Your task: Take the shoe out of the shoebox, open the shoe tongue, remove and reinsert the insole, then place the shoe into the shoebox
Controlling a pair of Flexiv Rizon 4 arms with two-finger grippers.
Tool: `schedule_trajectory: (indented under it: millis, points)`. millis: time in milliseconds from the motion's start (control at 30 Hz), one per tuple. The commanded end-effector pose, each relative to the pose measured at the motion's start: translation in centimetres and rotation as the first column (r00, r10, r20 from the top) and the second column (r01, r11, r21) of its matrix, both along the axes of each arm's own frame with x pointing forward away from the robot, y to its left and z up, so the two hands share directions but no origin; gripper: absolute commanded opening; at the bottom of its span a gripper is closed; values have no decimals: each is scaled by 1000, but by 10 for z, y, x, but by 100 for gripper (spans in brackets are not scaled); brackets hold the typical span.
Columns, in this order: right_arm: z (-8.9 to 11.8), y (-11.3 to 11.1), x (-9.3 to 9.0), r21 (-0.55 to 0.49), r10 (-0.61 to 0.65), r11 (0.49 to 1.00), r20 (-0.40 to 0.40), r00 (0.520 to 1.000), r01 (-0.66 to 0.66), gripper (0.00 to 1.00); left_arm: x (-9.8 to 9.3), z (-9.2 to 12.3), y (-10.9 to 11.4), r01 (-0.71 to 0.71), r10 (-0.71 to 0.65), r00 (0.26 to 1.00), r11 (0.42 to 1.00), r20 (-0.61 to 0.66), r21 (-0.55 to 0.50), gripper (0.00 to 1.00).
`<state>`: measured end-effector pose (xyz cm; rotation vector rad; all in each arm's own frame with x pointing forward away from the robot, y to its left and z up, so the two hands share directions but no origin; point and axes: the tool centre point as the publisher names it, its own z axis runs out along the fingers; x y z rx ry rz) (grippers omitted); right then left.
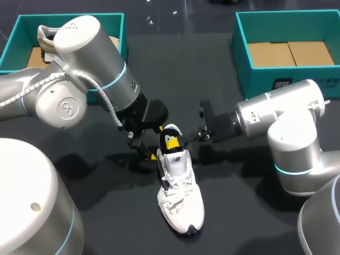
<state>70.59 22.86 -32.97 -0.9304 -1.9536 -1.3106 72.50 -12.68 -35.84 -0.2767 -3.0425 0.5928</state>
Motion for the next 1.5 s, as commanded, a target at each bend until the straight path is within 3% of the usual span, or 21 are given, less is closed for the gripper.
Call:
schedule_trajectory:
  millis: [33, 300, 467, 533, 600, 633, 833, 1267, 1500]
  points:
    - [4, 0, 3, -3, -2, 1000, 17, 1000, 2, 40, 0, -1, 0, 0, 0, 1000, 1000, 2, 1, 100]
    - [8, 1, 5, 5, 6, 1000, 45, 999, -7, 40, 0, -1, 0, 0, 0, 1000, 1000, 2, 1, 100]
    - [9, 1, 8, 4, 7, 1000, 55, 998, -8, 34, 0, -1, 0, 0, 0, 1000, 1000, 2, 1, 100]
    - [9, 2, 10, 4, 6, 1000, 57, 998, -7, 28, 0, -1, 0, 0, 0, 1000, 1000, 2, 1, 100]
    - [8, 2, 12, 6, 6, 1000, 57, 998, -6, 5, 0, -1, 0, 0, 0, 1000, 1000, 2, 1, 100]
    - [7, 3, 13, 8, 5, 1000, 54, 999, -5, 0, 0, -1, 0, 0, 0, 1000, 1000, 2, 1, 100]
    - [-3, 3, 12, 0, -11, 1000, -9, 1000, 11, 0, 0, -1, 0, 0, 0, 1000, 1000, 2, 1, 100]
    - [-20, 3, -19, -36, -36, 999, -175, 984, 30, 0, 0, -1, 0, 0, 0, 1000, 1000, 2, 1, 100]
    - [-17, 2, -23, -47, -46, 998, -175, 983, 39, 0, 0, -1, 0, 0, 0, 1000, 1000, 2, 1, 100]
